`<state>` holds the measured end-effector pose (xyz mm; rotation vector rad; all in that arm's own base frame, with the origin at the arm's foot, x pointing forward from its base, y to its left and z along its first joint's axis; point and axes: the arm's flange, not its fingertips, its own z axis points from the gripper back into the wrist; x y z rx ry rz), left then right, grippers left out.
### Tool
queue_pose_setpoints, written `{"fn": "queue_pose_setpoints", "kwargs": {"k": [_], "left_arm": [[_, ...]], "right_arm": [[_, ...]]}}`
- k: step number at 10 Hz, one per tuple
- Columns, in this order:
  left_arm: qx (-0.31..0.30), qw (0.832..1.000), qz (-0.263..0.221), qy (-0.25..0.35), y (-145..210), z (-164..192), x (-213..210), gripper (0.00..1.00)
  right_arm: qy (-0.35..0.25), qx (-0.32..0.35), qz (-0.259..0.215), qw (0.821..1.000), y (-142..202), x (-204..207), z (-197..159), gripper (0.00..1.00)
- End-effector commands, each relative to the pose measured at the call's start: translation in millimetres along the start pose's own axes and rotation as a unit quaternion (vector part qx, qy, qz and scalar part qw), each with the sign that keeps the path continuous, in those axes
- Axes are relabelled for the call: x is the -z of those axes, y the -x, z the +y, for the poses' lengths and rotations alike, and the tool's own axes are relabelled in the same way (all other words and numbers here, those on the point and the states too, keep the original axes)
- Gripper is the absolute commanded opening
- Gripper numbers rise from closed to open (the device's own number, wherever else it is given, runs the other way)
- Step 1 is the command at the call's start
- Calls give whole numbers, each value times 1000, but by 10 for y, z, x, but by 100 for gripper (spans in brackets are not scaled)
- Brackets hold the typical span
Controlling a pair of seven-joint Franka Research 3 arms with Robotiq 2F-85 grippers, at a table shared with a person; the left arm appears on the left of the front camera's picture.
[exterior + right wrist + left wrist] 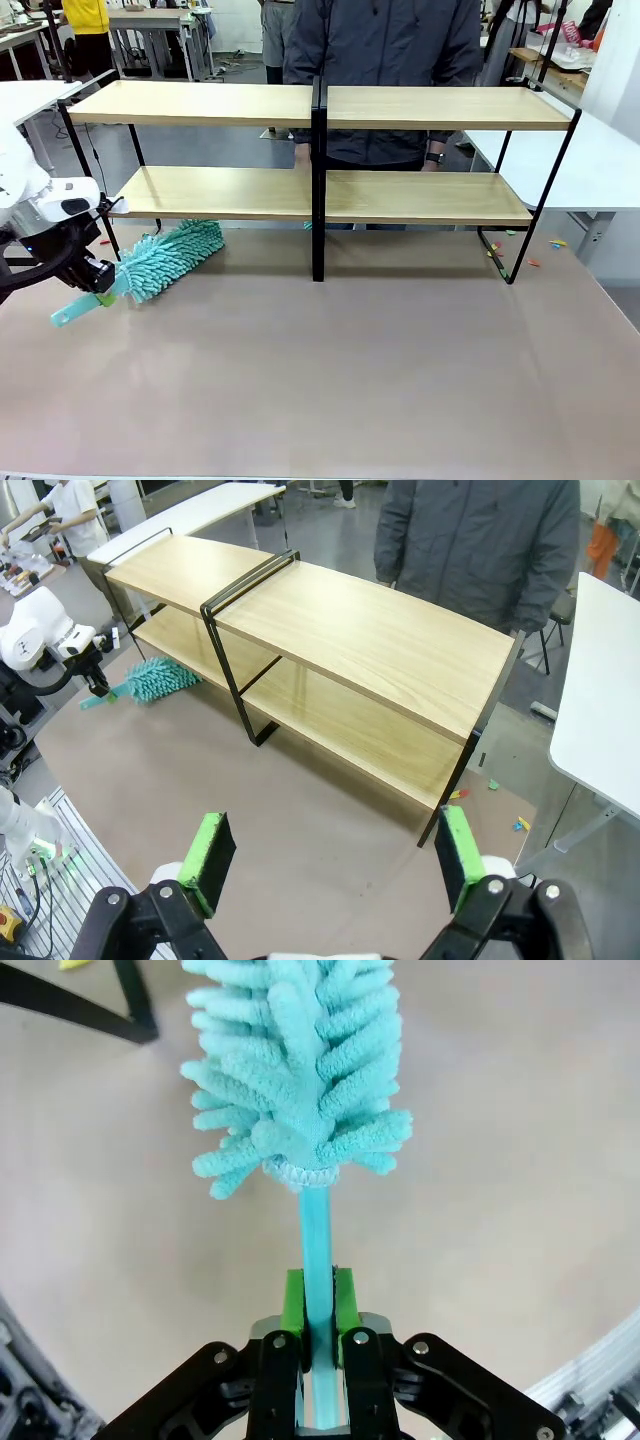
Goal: Clean the shelves.
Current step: Clean another randomly selected level of the Shelf with the Duster.
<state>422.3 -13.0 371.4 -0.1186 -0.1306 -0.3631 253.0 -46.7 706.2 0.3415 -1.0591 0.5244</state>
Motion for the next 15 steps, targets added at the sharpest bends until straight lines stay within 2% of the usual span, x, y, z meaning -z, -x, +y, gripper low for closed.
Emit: {"fn": "queue_pose_setpoints", "kwargs": {"k": [1, 2, 3, 6, 7, 8, 10, 12, 15], "left_arm": [[-18, 998, 21, -64, 83, -204, -174, 0], [12, 999, 25, -34, 134, -321, -227, 0], [-6, 1000, 8, -29, -8, -90, -54, 0], [-6, 1000, 8, -29, -8, -90, -54, 0], [-7, 999, 14, -36, 16, -145, -85, 13], [-80, 994, -25, -74, 59, -250, -189, 13], [-81, 990, -56, -102, 187, -457, -276, 13], [-63, 987, -39, -141, 148, -653, -186, 13], [-123, 964, -35, -233, 113, -786, -158, 13]], "right_arm": [[-3, -1, -4, 1000, -9, -2, 6, 100], [-3, -1, -4, 1000, -9, -2, 6, 100], [-3, -1, -4, 1000, -9, -2, 6, 100], [-3, -1, -4, 1000, -9, -2, 6, 100], [-3, -1, -4, 1000, -9, -2, 6, 100], [-3, -1, -4, 1000, -9, -2, 6, 100], [-3, -1, -4, 1000, -9, -2, 6, 100], [-3, -1, -4, 1000, -9, -2, 6, 100], [-3, -1, -4, 1000, -9, -2, 6, 100]]}}
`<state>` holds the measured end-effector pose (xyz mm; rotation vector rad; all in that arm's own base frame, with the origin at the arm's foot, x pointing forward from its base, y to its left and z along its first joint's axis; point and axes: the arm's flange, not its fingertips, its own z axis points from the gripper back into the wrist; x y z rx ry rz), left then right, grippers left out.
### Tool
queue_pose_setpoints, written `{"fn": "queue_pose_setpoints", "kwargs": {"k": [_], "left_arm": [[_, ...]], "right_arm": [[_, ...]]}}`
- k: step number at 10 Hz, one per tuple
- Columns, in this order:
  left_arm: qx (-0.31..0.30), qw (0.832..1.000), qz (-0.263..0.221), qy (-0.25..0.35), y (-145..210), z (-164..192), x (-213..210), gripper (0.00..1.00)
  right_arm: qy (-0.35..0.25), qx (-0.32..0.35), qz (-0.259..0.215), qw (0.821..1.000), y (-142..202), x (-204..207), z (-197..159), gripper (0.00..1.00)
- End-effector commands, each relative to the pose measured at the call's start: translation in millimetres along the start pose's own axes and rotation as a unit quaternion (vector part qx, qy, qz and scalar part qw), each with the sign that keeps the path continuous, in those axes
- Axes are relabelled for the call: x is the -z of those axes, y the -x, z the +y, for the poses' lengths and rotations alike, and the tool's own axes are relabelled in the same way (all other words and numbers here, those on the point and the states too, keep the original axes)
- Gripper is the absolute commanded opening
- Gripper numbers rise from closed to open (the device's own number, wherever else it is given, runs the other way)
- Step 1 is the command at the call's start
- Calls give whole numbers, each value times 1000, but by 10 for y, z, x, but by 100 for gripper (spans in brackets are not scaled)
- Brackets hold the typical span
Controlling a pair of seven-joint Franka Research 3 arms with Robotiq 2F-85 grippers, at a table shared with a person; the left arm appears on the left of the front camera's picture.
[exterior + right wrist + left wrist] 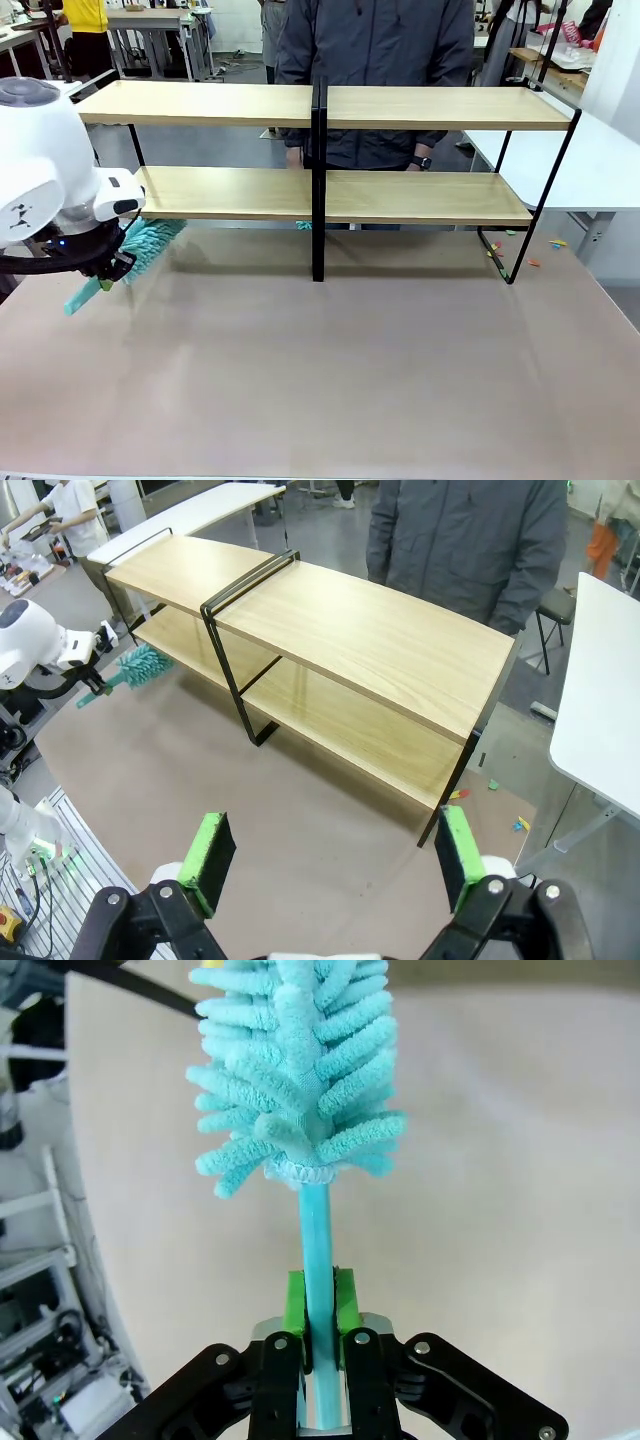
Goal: Clean the shelves.
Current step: Clean another randomly selected level of the Shelf with the Duster.
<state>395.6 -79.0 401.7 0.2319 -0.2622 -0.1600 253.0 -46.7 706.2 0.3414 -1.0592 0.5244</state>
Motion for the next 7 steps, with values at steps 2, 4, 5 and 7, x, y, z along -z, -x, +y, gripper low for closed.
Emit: {"fn": "queue_pose_setpoints", "kwargs": {"k": [2, 4, 5, 7], "left_arm": [[-29, 998, 16, -57, 186, -150, 80, 13], [12, 999, 14, -43, 221, -252, 169, 13], [12, 999, 4, -36, 225, -280, 185, 13], [24, 999, 10, -39, 193, -317, 233, 13]], "right_arm": [[-3, -1, -4, 1000, -9, -1, 5, 100], [-3, -1, -4, 1000, -9, -1, 5, 100], [-3, -1, -4, 1000, -9, -1, 5, 100], [-3, -1, -4, 1000, -9, -1, 5, 100]]}}
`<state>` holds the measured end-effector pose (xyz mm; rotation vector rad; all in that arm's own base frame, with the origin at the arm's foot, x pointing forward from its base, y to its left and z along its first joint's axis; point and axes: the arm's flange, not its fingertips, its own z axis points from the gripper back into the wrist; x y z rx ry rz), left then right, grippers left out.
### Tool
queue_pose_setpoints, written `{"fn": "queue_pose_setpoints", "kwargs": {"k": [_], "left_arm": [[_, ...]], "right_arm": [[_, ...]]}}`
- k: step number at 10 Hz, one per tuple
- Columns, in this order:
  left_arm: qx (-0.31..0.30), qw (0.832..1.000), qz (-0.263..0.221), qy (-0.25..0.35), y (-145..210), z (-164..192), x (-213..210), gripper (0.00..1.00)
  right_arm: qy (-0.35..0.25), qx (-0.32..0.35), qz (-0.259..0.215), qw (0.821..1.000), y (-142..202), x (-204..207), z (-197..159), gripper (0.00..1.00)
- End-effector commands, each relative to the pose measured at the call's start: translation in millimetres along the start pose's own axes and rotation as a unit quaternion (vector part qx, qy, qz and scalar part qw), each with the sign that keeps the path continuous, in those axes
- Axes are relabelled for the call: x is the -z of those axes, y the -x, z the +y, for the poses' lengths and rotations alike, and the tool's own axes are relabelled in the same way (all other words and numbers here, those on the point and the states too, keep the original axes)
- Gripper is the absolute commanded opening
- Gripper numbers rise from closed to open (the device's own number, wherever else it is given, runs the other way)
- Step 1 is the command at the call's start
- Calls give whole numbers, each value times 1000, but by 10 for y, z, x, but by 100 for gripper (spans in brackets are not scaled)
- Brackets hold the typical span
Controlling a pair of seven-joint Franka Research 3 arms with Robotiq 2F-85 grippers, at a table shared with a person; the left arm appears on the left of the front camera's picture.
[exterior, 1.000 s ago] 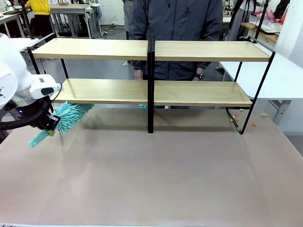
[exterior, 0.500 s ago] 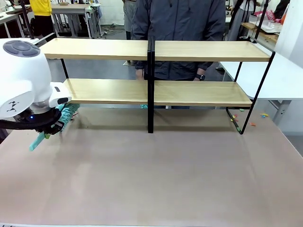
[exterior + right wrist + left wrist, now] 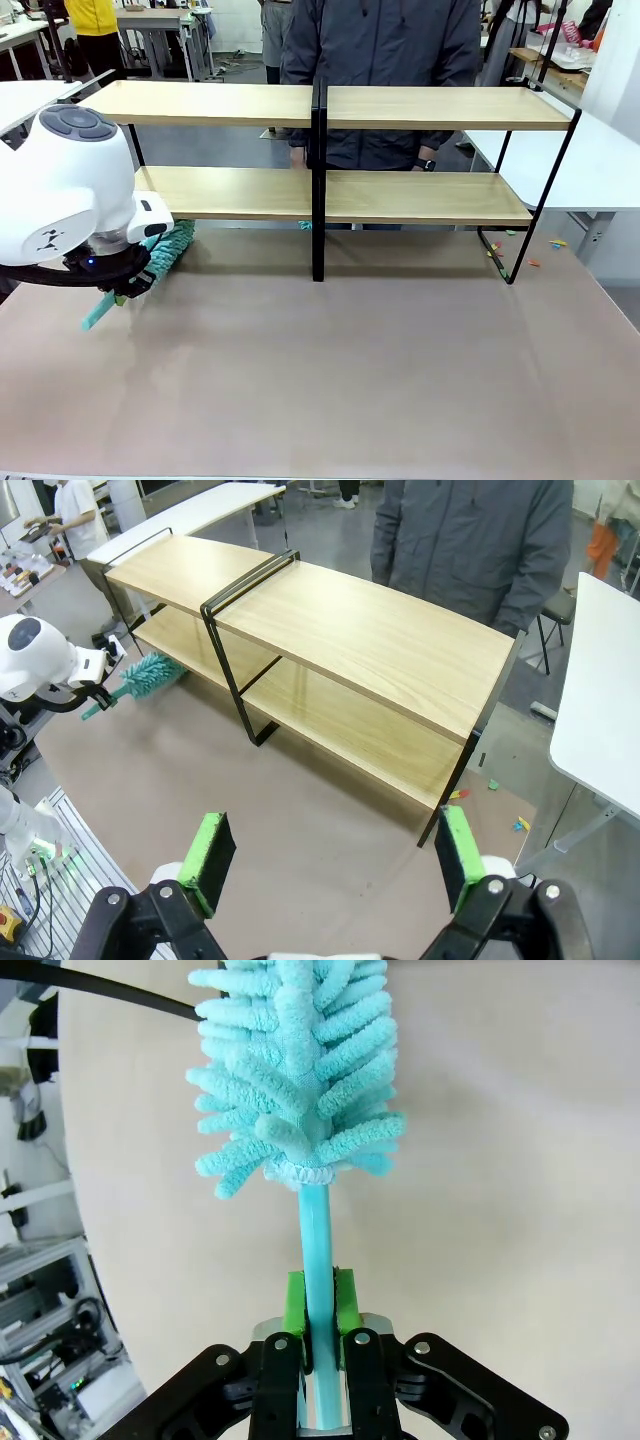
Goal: Clean the shelves.
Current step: Clean another randomly selected level of the Shelf with the Duster.
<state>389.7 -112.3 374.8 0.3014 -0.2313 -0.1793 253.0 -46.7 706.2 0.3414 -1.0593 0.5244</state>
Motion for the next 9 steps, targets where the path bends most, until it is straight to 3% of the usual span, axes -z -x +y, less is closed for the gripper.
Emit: {"fn": "queue_pose_setpoints", "kwargs": {"k": [1, 3, 6, 9], "left_arm": [[15, 1000, 3, -18, 125, 41, 90, 13], [9, 997, 32, -63, 116, 49, 118, 13], [-48, 989, 60, -126, 157, 129, 130, 13], [-94, 984, 10, -152, 200, 6, 47, 13]], "right_arm": [[-3, -1, -4, 1000, -9, -1, 5, 100], [-3, -1, -4, 1000, -9, -1, 5, 100], [-3, -1, -4, 1000, -9, -1, 5, 100], [-3, -1, -4, 1000, -9, -1, 5, 100]]}}
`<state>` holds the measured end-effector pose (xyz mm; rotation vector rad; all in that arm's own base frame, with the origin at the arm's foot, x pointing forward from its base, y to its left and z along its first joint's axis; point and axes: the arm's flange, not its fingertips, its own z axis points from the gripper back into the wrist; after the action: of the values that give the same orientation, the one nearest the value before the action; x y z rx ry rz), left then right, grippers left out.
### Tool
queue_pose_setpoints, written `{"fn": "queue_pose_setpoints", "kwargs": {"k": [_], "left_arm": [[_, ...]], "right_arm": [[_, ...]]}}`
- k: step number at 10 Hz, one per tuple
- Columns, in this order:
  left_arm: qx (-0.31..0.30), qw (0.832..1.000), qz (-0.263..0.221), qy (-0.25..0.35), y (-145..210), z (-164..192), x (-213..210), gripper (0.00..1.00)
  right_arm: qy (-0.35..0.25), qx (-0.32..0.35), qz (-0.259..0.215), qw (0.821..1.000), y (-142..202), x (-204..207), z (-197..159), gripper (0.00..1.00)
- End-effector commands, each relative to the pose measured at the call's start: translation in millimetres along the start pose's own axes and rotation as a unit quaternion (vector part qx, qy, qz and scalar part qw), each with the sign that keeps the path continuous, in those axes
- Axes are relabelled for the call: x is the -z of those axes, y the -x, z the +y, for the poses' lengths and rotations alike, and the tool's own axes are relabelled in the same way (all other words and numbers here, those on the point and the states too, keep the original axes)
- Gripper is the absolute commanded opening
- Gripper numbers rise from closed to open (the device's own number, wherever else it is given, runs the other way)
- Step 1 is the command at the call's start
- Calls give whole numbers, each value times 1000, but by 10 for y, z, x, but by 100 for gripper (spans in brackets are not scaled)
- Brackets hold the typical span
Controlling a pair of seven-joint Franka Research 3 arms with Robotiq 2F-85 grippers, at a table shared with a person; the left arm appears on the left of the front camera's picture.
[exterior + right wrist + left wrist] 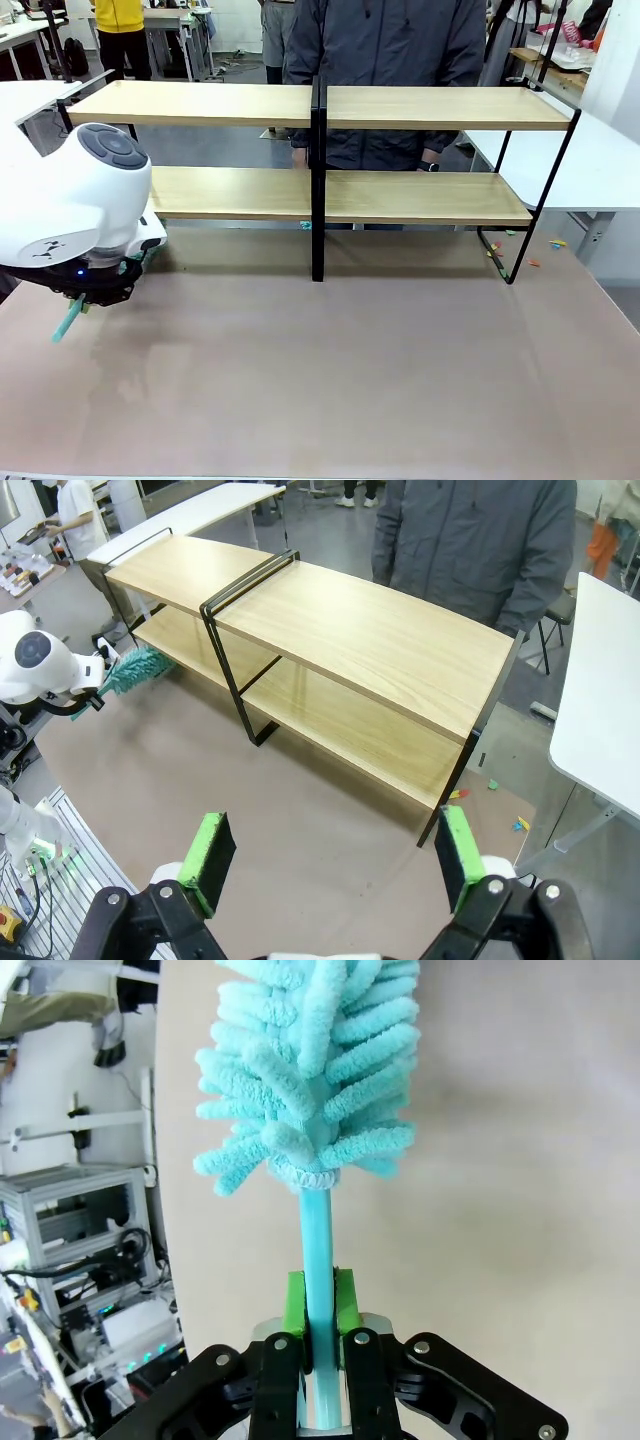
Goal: Clean the shelves.
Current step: Clean another randomly selected level of the Shelf with the Duster.
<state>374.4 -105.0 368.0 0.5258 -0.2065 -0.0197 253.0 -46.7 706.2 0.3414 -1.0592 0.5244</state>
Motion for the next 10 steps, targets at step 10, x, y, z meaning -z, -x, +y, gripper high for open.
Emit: {"fn": "queue_pose_setpoints", "kwargs": {"k": [10], "left_arm": [[90, 987, -76, 108, 198, 41, -177, 13]], "right_arm": [[-3, -1, -4, 1000, -9, -1, 5, 100]]}}
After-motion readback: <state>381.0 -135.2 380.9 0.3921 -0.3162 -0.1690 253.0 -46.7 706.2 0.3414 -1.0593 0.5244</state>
